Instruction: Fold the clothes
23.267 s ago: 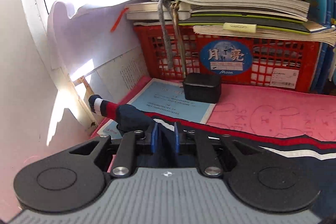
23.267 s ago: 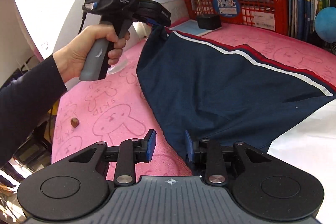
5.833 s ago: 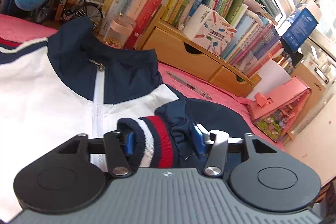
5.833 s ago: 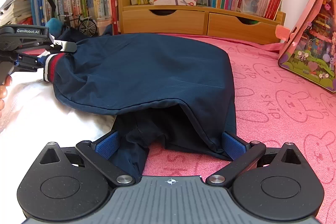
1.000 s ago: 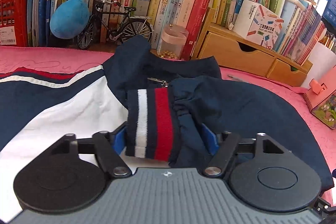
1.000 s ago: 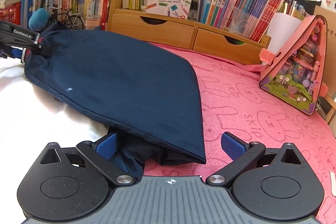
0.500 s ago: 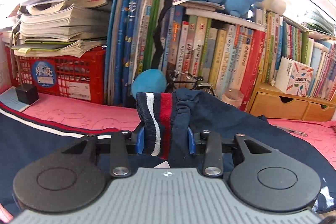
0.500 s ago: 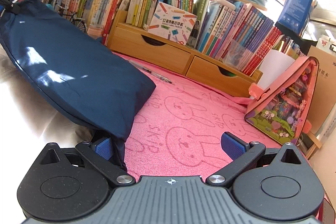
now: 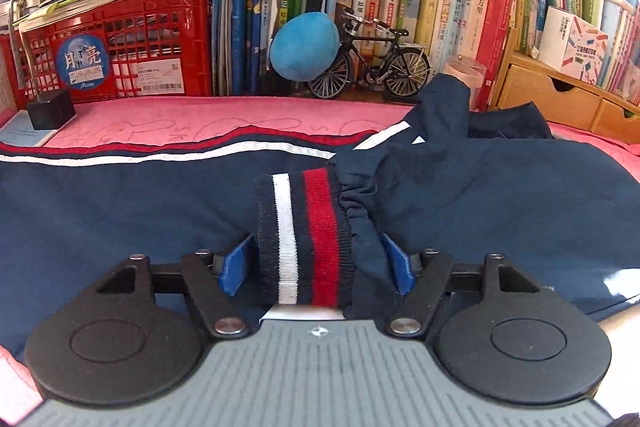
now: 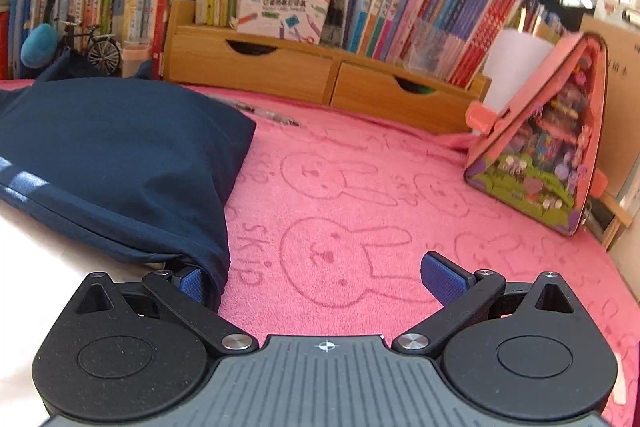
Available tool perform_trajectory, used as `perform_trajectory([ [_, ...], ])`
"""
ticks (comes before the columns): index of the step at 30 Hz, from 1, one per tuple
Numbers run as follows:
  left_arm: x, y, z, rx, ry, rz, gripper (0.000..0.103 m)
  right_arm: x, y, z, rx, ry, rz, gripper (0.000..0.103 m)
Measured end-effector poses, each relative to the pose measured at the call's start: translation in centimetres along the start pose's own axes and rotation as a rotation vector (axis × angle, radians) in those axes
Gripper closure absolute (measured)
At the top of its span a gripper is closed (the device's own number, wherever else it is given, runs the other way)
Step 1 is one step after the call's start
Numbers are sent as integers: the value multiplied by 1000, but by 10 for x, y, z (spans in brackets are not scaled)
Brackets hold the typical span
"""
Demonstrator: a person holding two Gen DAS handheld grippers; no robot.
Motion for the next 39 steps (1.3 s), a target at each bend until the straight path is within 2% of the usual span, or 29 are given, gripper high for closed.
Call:
perform_trajectory([
  [2, 0, -1, -4, -29, 11, 11, 25, -1, 2, -11, -62, 75, 55, 0],
  [6, 2, -5, -1, -70, -4, 16, 13, 33, -3, -13, 92, 185, 77, 0],
  [8, 0, -8, -1, -81, 1, 13, 6, 58, -4, -15, 127, 272, 37, 0],
  [10, -3, -7, -2, -78, 2, 11, 4, 78, 3, -9, 127, 381, -23, 0],
  [13, -4, -5, -6, -95, 9, 11, 3, 80, 21, 27, 151, 414, -85, 1],
  [15, -4, -5, -5, -95, 5, 13, 2, 72, 40, 63, 186, 405, -126, 8],
  [16, -5, -5, -4, -91, 2, 15, 2, 68, 49, 81, 202, 401, -145, 16],
  [17, -5, -5, -3, -88, 0, 16, 2, 56, 58, 95, 196, 424, -122, 22],
  [20, -5, -5, -3, -86, 4, 18, 0, 21, 84, 138, 177, 489, -53, 29],
  [22, -5, -5, -3, -84, 5, 18, 0, -7, 94, 154, 153, 449, 5, 30],
  [25, -5, -5, -3, -87, 1, 19, 0, -41, 97, 151, 111, 282, 66, 30],
  [27, -5, -5, -3, -90, -3, 19, 0, -51, 94, 134, 83, 175, 26, 25],
  [28, -5, -5, -4, -92, -6, 18, 0, -56, 98, 122, 56, 103, 20, 14],
  [29, -5, -5, -4, -94, -7, 18, 0, -60, 103, 107, 17, 26, 28, 8],
  [30, -6, -5, -5, -96, -7, 18, 0, -66, 108, 88, -38, -53, 52, 8],
  [34, -6, -5, -5, -96, -6, 17, 0, -42, 99, 105, 29, 59, 47, 15],
  [39, -6, -6, -6, -93, 1, 17, 0, -11, 88, 126, 113, 199, 39, 13],
])
Point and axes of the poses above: each gripper's, at about its wrist camera, not at the fingertips, and x roughly against the way its jaws point, z to its left, y to its top, the point moved 1 cm from there along -x, roughly the way its jaws point, and after that the axes turned 14 degrees about z, right-handed, at the moved point
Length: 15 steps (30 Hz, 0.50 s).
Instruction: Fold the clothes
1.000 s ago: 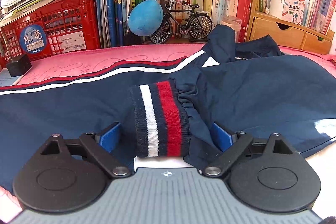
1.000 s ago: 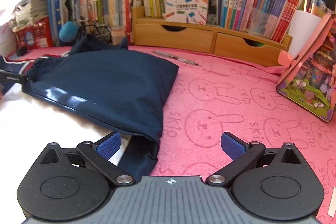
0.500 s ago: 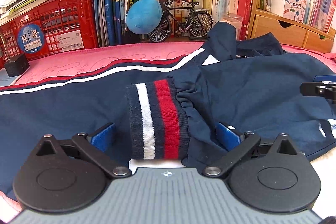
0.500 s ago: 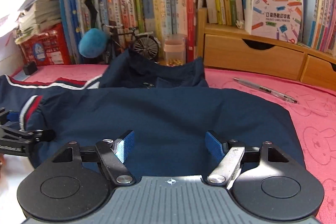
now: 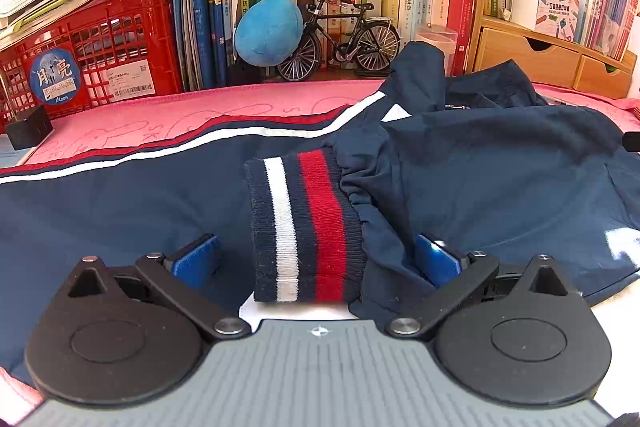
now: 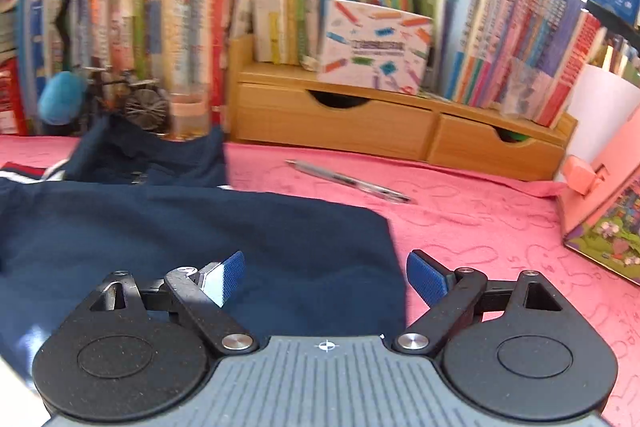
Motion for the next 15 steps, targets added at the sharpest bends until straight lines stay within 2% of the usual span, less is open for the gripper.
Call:
perform_trajectory([
  [4, 0, 0, 0, 4, 4, 0, 0, 20, -8, 22, 69, 109, -5, 11],
  [15, 0, 0, 1, 9, 9, 0, 0, 9, -36, -50, -102, -120, 59, 3],
])
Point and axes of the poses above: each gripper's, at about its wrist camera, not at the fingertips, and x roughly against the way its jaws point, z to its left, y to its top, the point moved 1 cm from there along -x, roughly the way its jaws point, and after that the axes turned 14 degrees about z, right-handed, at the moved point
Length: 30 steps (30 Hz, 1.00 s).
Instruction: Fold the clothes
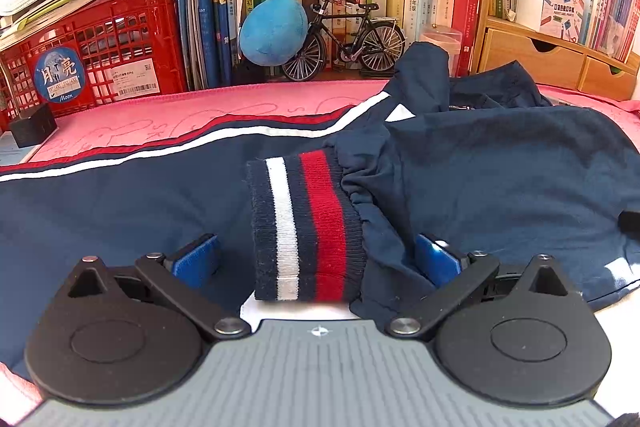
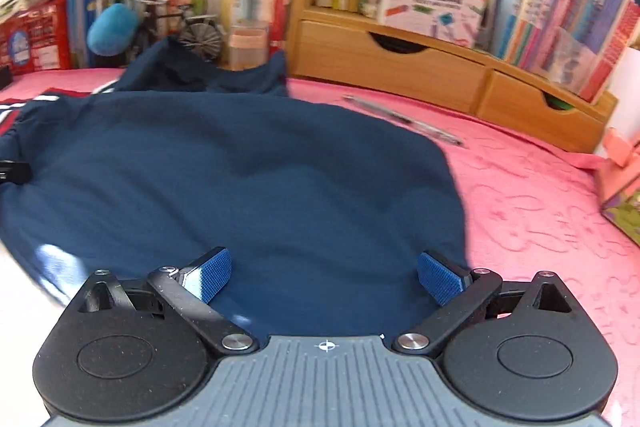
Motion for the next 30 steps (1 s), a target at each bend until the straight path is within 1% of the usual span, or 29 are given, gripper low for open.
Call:
perform_trajectory([
  [5, 0, 0, 0, 0, 2, 0, 0, -9, -9, -33, -79, -103, 28, 3],
  [6, 0, 0, 0, 0, 1, 1, 0, -4, -12, -36, -88, -95, 18, 3],
  [9, 0, 0, 0, 2, 1, 3, 0, 14, -20, -27, -32, -62, -49, 4],
  [12, 0, 1, 0, 3, 1, 5, 0, 29, -19, -4, 67, 41, -100, 4],
  [15, 0, 0, -1, 5, 5, 5, 0, 35, -15, 21, 127, 155, -101, 4],
  [22, 0, 0, -2, 6, 11, 4, 0, 13, -12, 13, 88, 120, -50, 4],
  [23, 0, 0, -2, 6, 11, 4, 0, 10, -12, 12, 83, 115, -43, 1],
  [28, 0, 1, -2, 5, 12, 4, 0, -6, -10, 6, 55, 89, -6, 0],
  [30, 1, 1, -4, 0, 18, 1, 0, -9, -10, -13, -12, 37, 17, 0],
])
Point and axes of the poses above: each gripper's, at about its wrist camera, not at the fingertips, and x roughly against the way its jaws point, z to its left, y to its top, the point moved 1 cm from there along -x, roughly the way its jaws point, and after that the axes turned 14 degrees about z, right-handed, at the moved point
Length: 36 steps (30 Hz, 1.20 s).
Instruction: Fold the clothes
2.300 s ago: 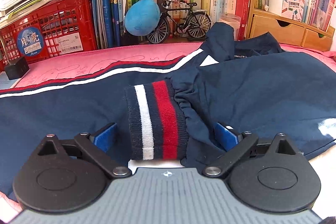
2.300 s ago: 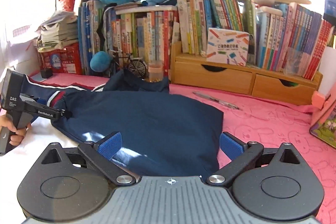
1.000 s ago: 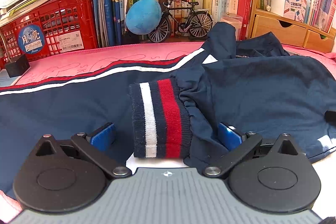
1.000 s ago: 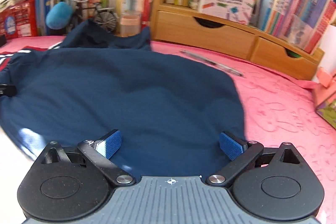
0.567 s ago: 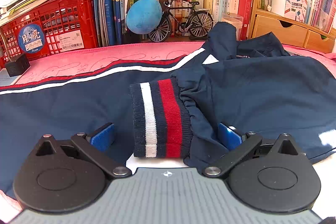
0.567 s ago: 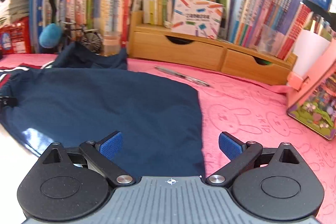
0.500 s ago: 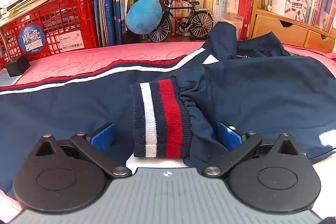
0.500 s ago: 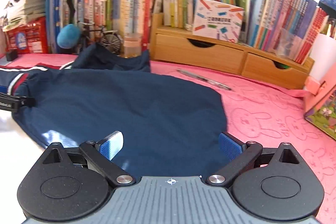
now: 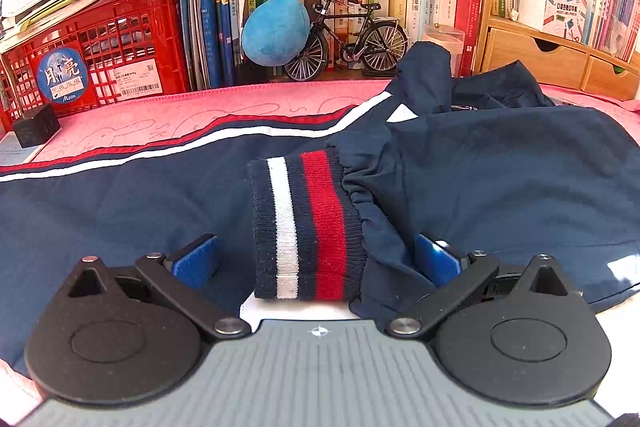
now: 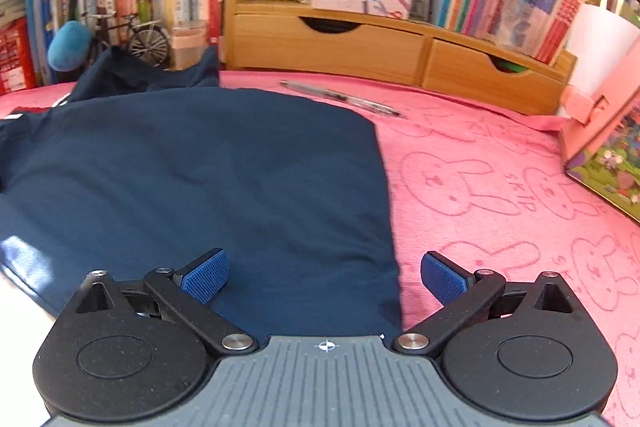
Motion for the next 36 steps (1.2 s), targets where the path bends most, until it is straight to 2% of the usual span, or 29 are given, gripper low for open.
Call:
perform_trajectory([
  [3, 0, 0, -1, -6, 7, -3, 0, 1, 0, -22, -98, -51, 10, 0],
  [5, 0, 0, -1, -6, 7, -3, 0, 6, -1, -27, -128, -35, -7, 1],
  [8, 0, 0, 0, -5, 4, -2, 0, 17, 2, -13, -70, 48, -57, 1],
  [16, 0, 0, 0, -2, 1, -1, 0, 31, 9, 84, 195, 301, -81, 0],
  [18, 0, 0, 0, -1, 0, 0, 0, 26, 5, 98, 242, 270, -72, 0],
  [33, 0, 0, 0, 5, -6, 4, 0, 6, -9, -36, -186, -65, -3, 0],
  [36, 0, 0, 0, 5, -6, 4, 0, 18, -9, -22, -135, -30, -77, 0],
])
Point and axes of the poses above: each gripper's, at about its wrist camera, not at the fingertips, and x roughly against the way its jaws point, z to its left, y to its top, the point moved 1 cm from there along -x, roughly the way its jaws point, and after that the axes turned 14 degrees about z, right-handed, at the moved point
